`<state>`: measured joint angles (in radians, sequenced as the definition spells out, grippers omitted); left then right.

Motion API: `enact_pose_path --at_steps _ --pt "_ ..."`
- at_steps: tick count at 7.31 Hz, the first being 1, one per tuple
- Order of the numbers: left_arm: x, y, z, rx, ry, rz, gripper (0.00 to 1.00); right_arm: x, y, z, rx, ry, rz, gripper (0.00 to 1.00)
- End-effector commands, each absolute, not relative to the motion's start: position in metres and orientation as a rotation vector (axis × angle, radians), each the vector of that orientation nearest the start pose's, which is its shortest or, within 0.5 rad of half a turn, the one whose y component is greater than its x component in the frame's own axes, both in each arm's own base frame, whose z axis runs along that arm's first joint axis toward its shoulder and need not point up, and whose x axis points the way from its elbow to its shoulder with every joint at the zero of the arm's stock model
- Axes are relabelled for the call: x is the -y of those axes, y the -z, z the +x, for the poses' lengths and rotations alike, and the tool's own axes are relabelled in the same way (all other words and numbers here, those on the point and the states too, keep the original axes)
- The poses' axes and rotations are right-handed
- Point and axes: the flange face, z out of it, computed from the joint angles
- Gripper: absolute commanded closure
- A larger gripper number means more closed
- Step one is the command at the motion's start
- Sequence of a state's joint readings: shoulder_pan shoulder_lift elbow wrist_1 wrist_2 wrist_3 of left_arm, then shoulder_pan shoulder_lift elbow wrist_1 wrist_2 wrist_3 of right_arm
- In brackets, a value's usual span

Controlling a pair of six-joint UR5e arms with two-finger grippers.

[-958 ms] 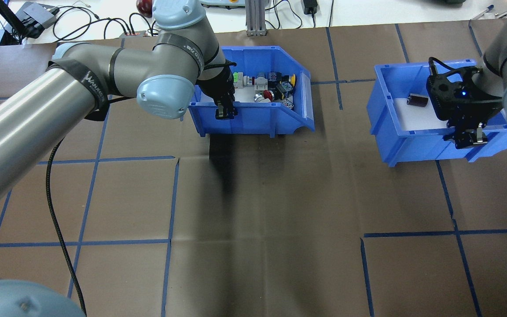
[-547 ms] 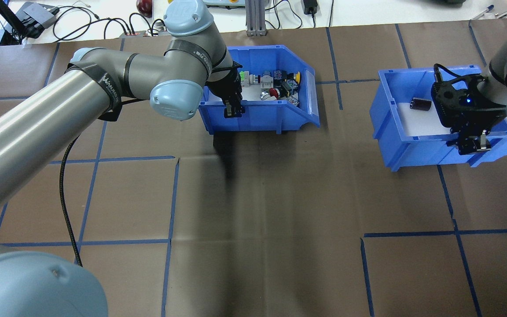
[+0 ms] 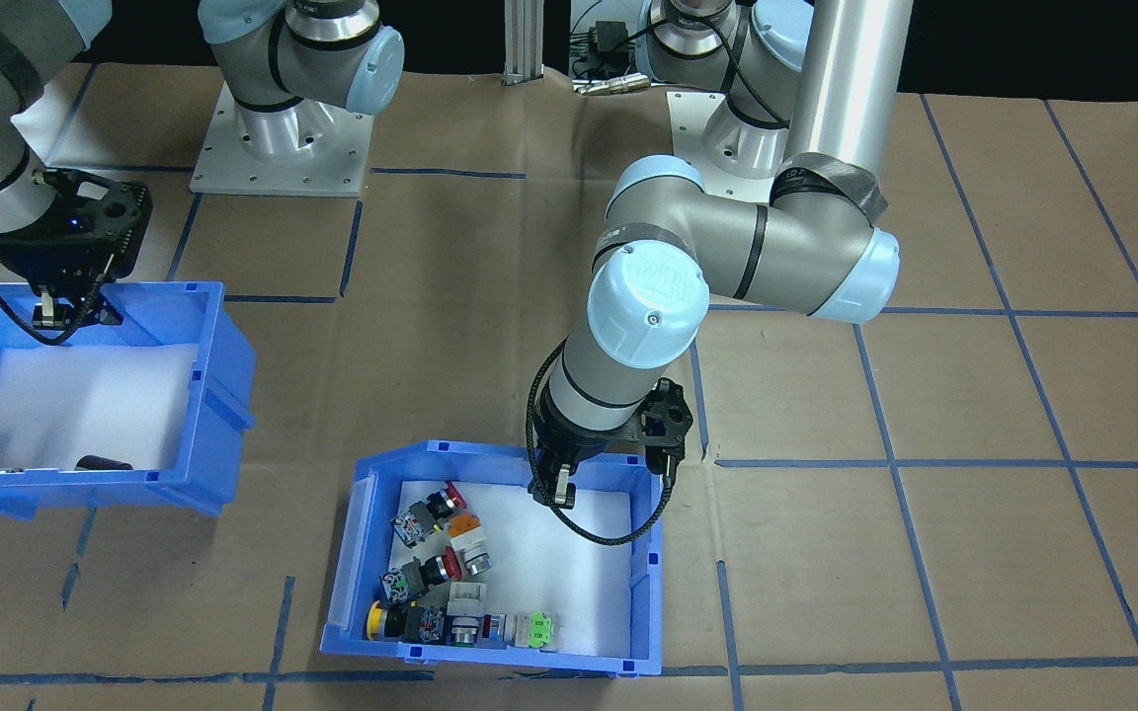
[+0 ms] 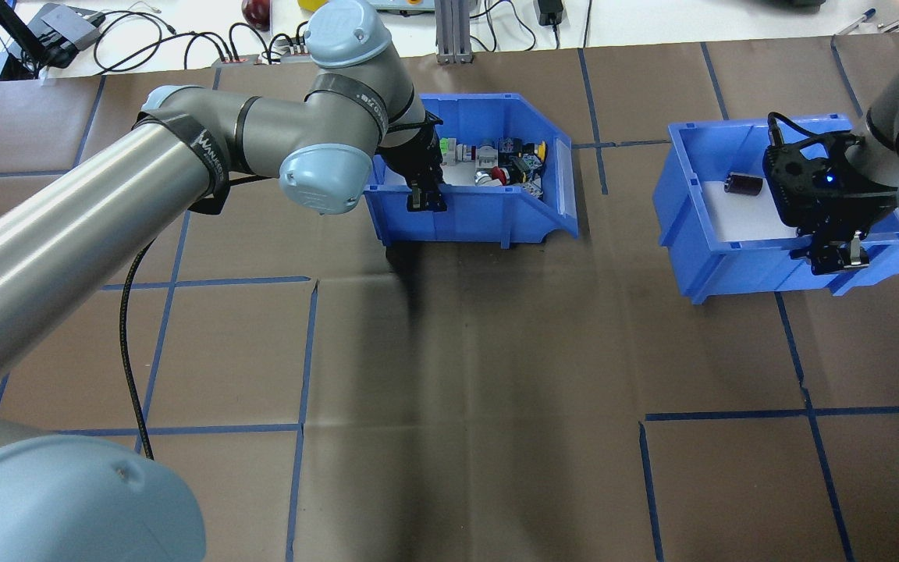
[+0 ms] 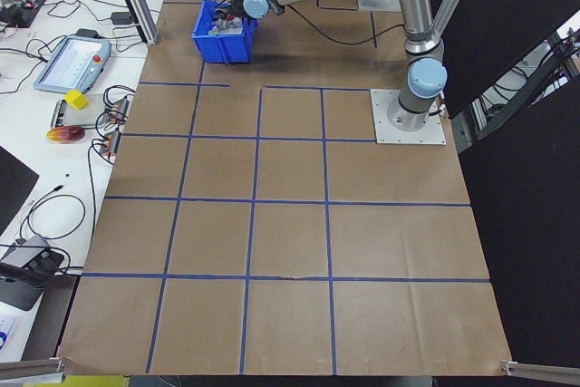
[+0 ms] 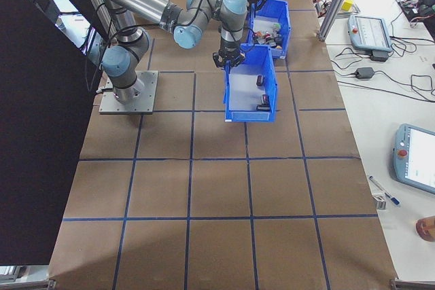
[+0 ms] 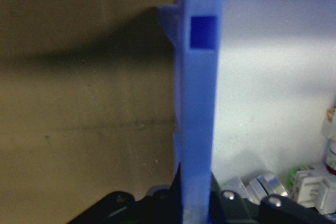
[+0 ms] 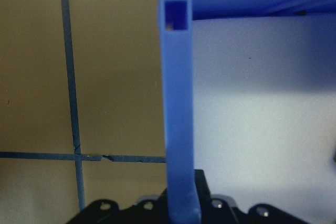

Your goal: Place button box in front

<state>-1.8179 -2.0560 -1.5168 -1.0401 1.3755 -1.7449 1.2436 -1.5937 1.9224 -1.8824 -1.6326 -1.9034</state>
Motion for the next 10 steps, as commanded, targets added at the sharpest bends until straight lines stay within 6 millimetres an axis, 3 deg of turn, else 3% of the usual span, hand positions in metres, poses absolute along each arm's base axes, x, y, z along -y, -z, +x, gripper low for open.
enact_pose_path --at_steps 1,3,4,5,6,7,8,9,10 --pt "0.606 -0.305 -0.308 -2.456 -0.160 -2.269 0.26 0.472 -0.353 -0.024 -2.205 -0.104 -2.231 0.91" --pt "0.591 -0.351 -0.292 -2.437 -0.129 -2.191 0.26 0.467 -0.348 -0.015 -2.175 -0.122 -2.233 0.91" --pt "0.571 -0.377 -0.282 -2.489 -0.146 -2.046 0.26 0.462 -0.343 -0.004 -2.152 -0.129 -2.244 0.91" --pt "0.549 -0.405 -0.266 -2.530 -0.177 -1.948 0.26 0.446 -0.345 0.003 -2.153 -0.129 -2.248 0.91" --pt "0.537 -0.429 -0.236 -2.602 -0.163 -1.815 0.23 0.421 -0.340 0.011 -2.152 -0.132 -2.244 0.91" --pt "0.521 -0.453 -0.203 -2.674 -0.133 -1.591 0.15 0.398 -0.335 0.018 -2.158 -0.133 -2.237 0.91" --pt "0.511 -0.469 -0.182 -2.791 -0.139 -1.356 0.08 0.381 -0.330 0.023 -2.181 -0.135 -2.209 0.91" --pt "0.505 -0.496 -0.162 -2.961 -0.075 -1.043 0.02 0.374 -0.326 0.032 -2.216 -0.132 -2.161 0.91" --pt "0.496 -0.507 -0.144 -3.061 -0.047 -0.753 0.02 0.370 -0.324 0.052 -2.218 -0.130 -2.152 0.91"
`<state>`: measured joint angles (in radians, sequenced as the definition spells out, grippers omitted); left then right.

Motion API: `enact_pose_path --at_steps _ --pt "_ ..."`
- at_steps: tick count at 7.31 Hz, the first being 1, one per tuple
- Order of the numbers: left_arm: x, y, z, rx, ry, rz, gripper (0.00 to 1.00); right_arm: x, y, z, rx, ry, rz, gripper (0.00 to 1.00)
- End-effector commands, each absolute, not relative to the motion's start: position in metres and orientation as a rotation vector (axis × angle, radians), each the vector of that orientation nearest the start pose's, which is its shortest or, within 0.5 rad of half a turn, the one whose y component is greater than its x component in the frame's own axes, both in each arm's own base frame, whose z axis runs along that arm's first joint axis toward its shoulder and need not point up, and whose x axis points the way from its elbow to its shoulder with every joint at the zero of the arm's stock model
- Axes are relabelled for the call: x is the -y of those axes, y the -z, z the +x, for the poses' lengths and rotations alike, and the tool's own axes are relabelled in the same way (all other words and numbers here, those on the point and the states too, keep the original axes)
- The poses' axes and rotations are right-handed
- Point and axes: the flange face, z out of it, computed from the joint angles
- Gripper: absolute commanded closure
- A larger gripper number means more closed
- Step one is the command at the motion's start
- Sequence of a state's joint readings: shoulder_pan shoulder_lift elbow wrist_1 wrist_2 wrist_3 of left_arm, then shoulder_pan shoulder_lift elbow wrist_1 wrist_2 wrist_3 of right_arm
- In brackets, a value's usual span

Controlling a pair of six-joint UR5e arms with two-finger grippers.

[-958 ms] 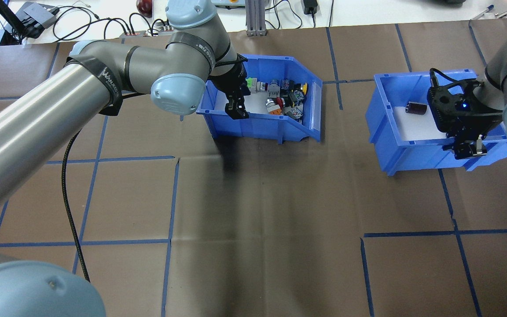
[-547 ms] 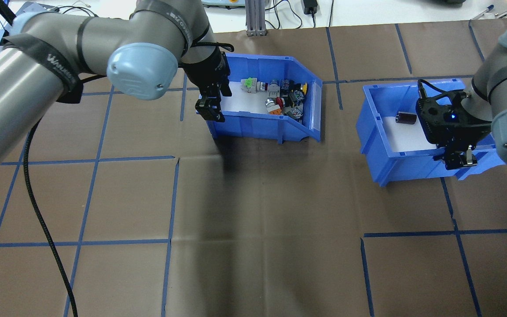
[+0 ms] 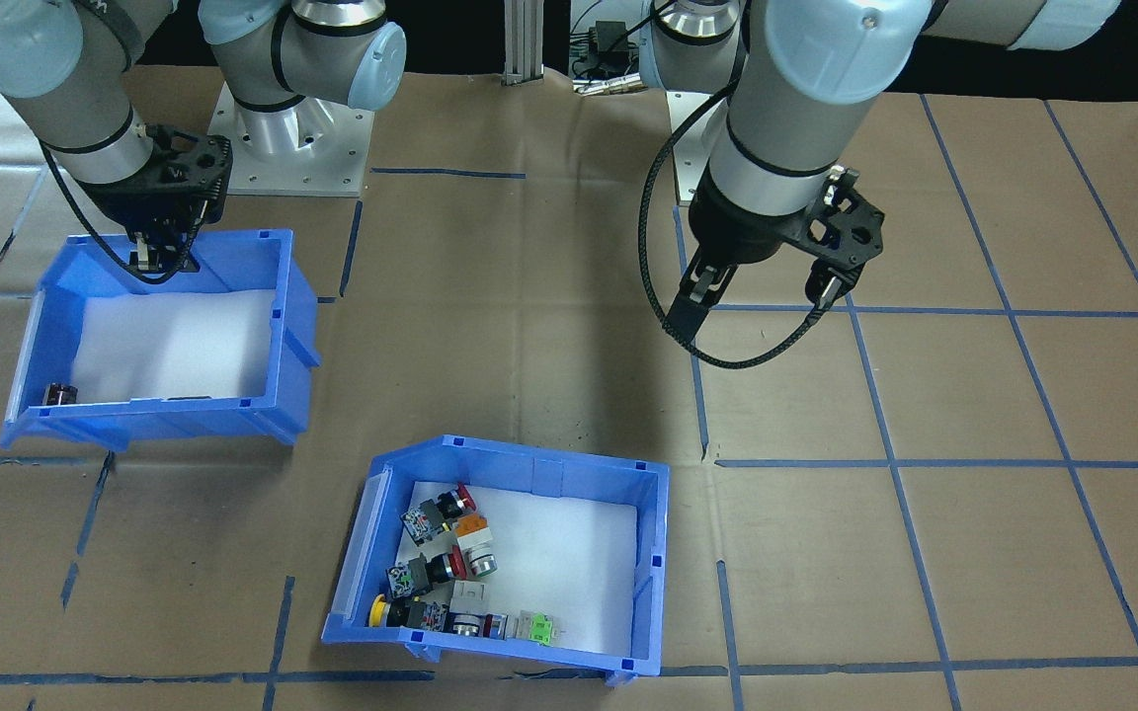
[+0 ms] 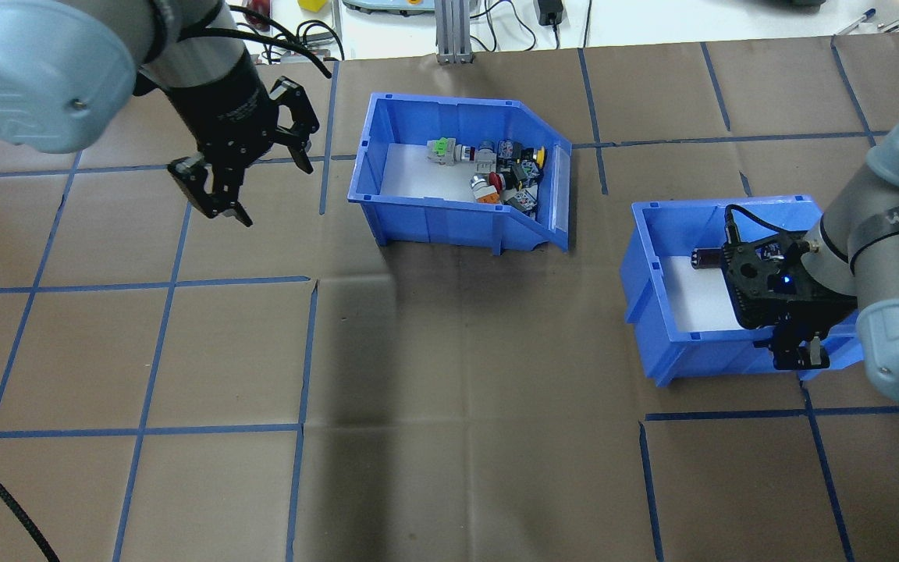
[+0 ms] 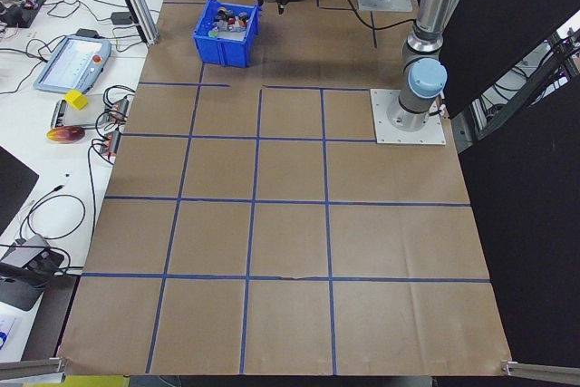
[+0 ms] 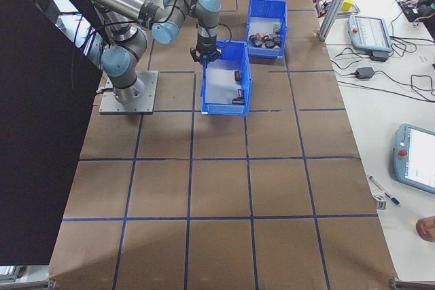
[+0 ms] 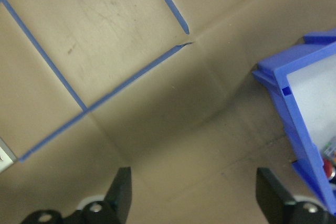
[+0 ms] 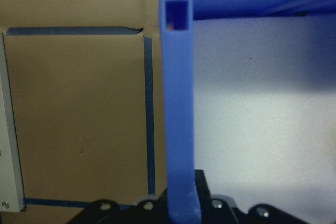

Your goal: Place button box in front

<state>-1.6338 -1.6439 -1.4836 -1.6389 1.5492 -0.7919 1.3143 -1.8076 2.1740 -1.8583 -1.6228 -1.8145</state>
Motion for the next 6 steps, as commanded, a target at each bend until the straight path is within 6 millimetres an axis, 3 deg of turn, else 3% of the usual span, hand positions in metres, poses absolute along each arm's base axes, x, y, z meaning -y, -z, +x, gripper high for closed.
enact_pose_path --at_steps 1,2,3,4,6 --pt "0.494 -0.512 -0.133 -3.125 -0.033 -0.447 0.02 0.363 -0.323 0.085 -2.242 -0.139 -2.136 0.91" --pt "0.492 -0.517 -0.133 -3.159 -0.018 -0.110 0.02 0.354 -0.322 0.120 -2.265 -0.149 -2.122 0.91" --pt "0.484 -0.524 -0.134 -3.173 0.002 0.112 0.02 0.344 -0.321 0.152 -2.268 -0.142 -2.140 0.91" --pt "0.472 -0.525 -0.135 -3.202 -0.031 0.136 0.02 0.331 -0.319 0.186 -2.272 -0.133 -2.139 0.90" --pt "0.469 -0.525 -0.133 -3.191 -0.010 0.144 0.01 0.311 -0.308 0.262 -2.309 -0.007 -2.096 0.89"
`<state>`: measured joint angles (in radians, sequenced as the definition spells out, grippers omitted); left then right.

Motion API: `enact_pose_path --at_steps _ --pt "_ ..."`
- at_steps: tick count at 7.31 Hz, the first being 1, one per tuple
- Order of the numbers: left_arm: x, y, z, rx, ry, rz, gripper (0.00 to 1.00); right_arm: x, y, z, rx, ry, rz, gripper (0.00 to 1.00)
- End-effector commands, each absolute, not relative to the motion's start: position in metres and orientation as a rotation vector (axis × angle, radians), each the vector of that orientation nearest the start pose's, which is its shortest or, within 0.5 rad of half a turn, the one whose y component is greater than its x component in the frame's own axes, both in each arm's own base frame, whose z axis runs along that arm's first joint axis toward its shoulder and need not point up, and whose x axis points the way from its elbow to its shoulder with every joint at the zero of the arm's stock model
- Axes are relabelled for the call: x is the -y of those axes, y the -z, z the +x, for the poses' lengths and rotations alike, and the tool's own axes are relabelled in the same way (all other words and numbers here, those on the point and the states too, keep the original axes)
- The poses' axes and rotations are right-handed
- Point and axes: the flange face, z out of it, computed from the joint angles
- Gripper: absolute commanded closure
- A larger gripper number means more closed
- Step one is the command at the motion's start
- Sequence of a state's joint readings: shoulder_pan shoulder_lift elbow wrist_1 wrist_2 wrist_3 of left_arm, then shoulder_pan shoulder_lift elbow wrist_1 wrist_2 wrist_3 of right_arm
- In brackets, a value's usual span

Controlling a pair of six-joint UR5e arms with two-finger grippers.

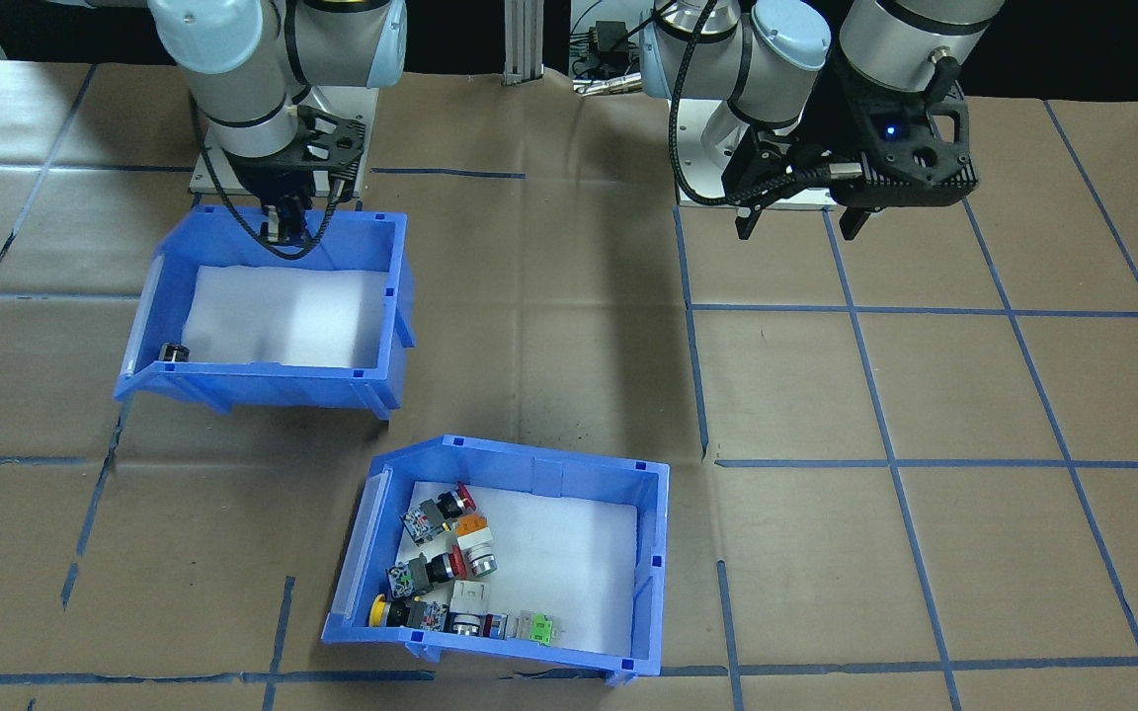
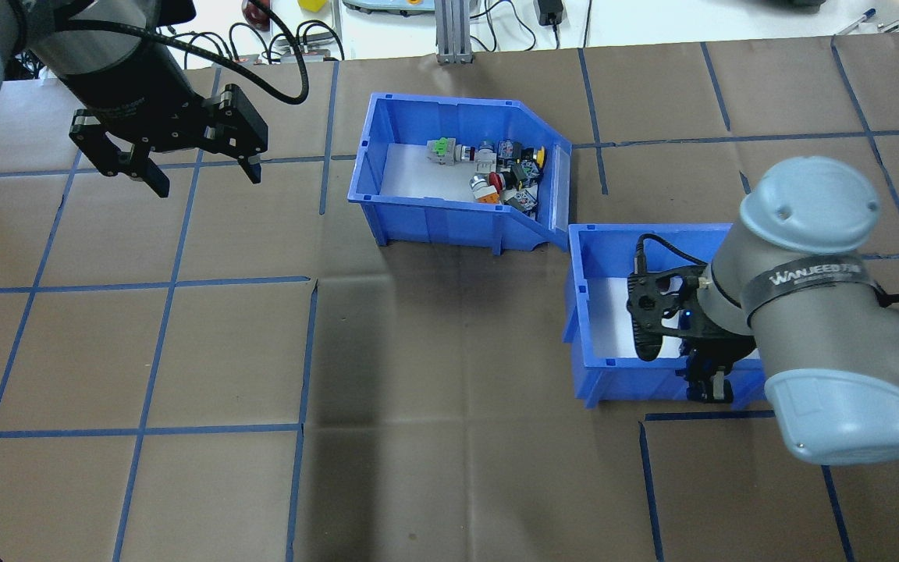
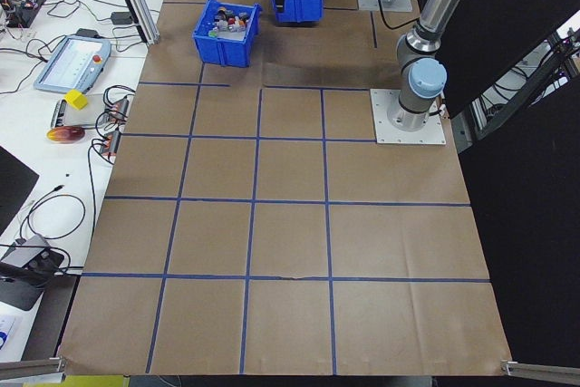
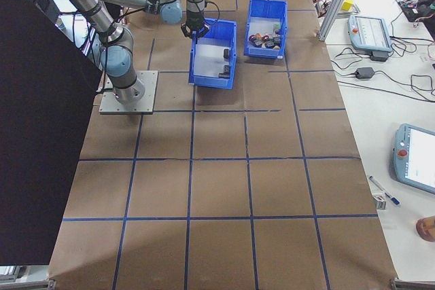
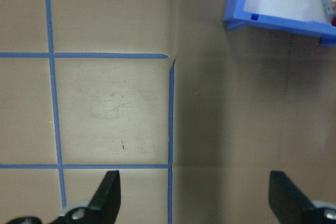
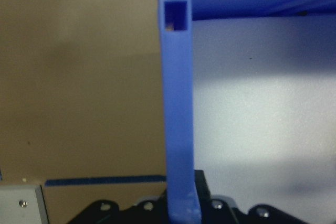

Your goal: Place button box in front

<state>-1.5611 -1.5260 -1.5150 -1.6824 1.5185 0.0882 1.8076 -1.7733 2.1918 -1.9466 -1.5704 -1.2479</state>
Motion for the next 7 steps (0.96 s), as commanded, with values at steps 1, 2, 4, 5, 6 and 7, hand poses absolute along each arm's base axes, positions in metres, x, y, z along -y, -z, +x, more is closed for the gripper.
enact_pose_path --at_steps 1,2,4,5,6,7 --pt "0.469 -0.519 -0.133 -3.190 -0.029 0.146 0.02 0.293 -0.298 0.300 -2.305 0.028 -2.115 0.89" --pt "0.467 -0.517 -0.132 -3.186 -0.036 0.182 0.01 0.278 -0.293 0.321 -2.266 0.038 -2.170 0.89" --pt "0.463 -0.523 -0.129 -3.181 0.002 0.176 0.02 0.270 -0.291 0.326 -2.244 0.030 -2.196 0.89" --pt "0.457 -0.534 -0.125 -3.178 0.048 0.150 0.02 0.271 -0.290 0.326 -2.241 0.030 -2.200 0.89" --pt "0.455 -0.537 -0.115 -3.178 0.062 0.123 0.02 0.272 -0.290 0.326 -2.245 0.034 -2.198 0.80" --pt "0.452 -0.531 -0.110 -3.181 0.048 0.101 0.02 0.271 -0.289 0.326 -2.246 0.028 -2.195 0.33"
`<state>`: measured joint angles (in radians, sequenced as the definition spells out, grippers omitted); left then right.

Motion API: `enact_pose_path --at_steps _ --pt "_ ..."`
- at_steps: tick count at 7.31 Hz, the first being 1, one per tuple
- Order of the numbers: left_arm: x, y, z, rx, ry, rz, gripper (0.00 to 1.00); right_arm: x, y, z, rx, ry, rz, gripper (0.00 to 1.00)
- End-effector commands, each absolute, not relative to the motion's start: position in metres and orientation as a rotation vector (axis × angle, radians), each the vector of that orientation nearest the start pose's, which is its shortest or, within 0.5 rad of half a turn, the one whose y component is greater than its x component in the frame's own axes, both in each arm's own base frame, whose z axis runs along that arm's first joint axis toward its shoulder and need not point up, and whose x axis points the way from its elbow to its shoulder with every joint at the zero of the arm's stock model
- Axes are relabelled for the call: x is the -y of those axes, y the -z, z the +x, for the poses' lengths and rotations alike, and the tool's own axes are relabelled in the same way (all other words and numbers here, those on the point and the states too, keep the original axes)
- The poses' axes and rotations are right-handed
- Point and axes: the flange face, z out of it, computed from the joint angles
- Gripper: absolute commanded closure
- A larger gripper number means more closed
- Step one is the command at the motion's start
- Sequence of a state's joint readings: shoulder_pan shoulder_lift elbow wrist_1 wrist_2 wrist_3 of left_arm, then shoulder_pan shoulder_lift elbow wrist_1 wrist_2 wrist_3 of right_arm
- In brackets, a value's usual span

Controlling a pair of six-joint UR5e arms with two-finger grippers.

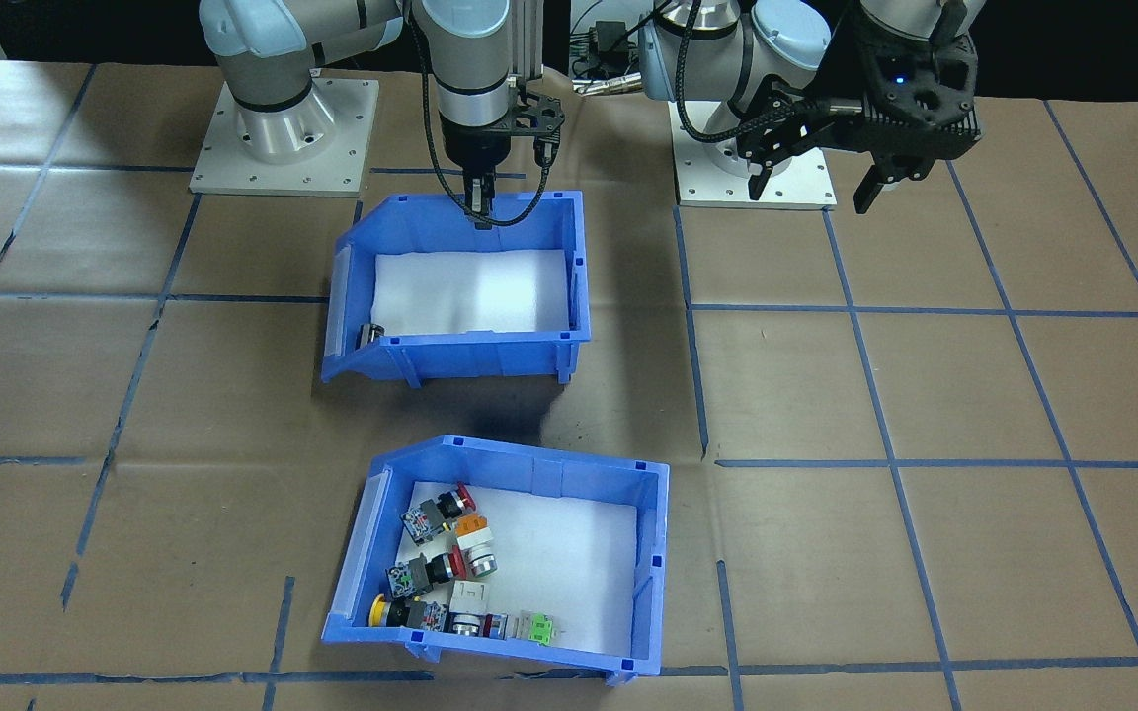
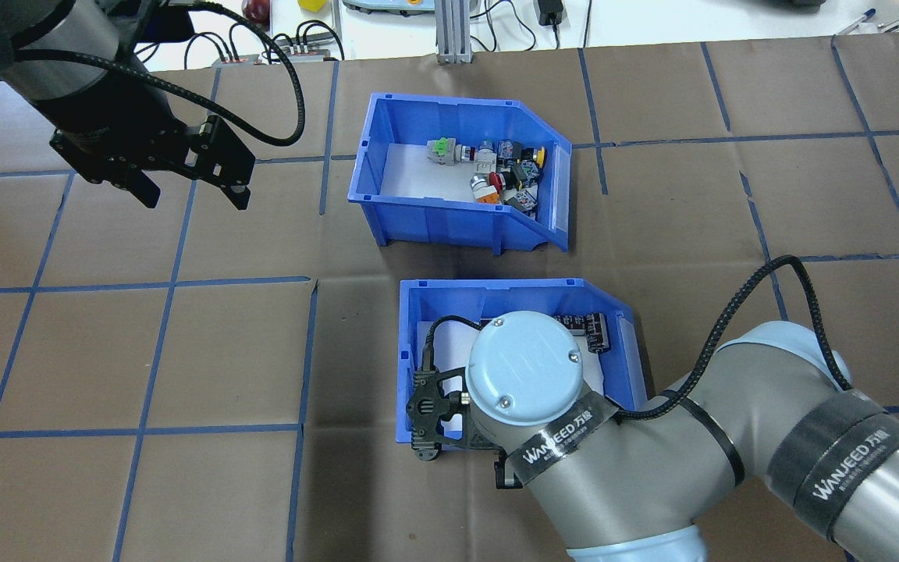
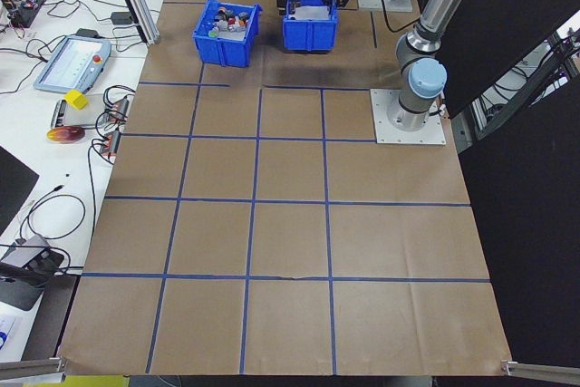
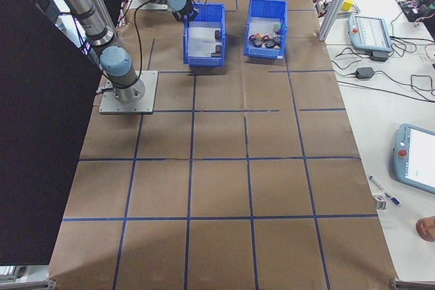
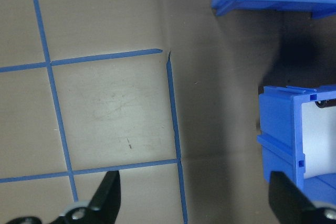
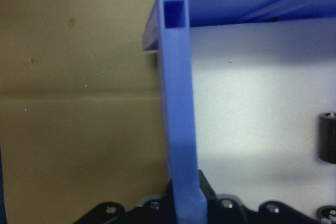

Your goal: Place button box in front

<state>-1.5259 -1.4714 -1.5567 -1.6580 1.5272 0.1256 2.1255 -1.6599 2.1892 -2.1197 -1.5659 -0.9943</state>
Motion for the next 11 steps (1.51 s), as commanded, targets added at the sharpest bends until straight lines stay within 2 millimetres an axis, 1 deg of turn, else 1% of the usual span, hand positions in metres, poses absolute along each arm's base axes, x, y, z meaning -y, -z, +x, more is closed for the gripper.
enact_pose_path --at_steps 1,2,3,4,5,6,7,8,9,10,11 --pt "0.439 -0.529 -0.110 -3.180 0.045 0.098 0.05 0.273 -0.288 0.323 -2.254 0.010 -2.190 0.00" --pt "0.440 -0.527 -0.109 -3.172 0.115 0.109 0.02 0.276 -0.296 0.322 -2.264 0.033 -2.185 0.00" --pt "0.450 -0.527 -0.104 -3.104 0.191 0.191 0.01 0.277 -0.309 0.322 -2.271 0.080 -2.186 0.00" --pt "0.449 -0.525 -0.104 -3.101 0.184 0.199 0.01 0.282 -0.324 0.321 -2.283 0.111 -2.177 0.00" --pt "0.446 -0.522 -0.105 -3.108 0.181 0.193 0.01 0.290 -0.343 0.323 -2.287 0.091 -2.165 0.00" --pt "0.445 -0.522 -0.105 -3.109 0.186 0.188 0.01 0.310 -0.367 0.316 -2.343 0.079 -2.105 0.00" --pt "0.445 -0.521 -0.105 -3.108 0.184 0.188 0.01 0.340 -0.389 0.292 -2.466 0.074 -1.961 0.00" --pt "0.445 -0.521 -0.105 -3.108 0.184 0.188 0.01 0.374 -0.411 0.264 -2.594 0.142 -1.792 0.00" --pt "0.445 -0.521 -0.105 -3.108 0.184 0.188 0.01 0.406 -0.433 0.225 -2.754 0.202 -1.554 0.00" --pt "0.446 -0.521 -0.105 -3.108 0.186 0.185 0.01 0.426 -0.446 0.193 -2.904 0.241 -1.253 0.00" --pt "0.446 -0.520 -0.105 -3.108 0.184 0.188 0.01 0.438 -0.454 0.167 -3.004 0.236 -0.969 0.00"
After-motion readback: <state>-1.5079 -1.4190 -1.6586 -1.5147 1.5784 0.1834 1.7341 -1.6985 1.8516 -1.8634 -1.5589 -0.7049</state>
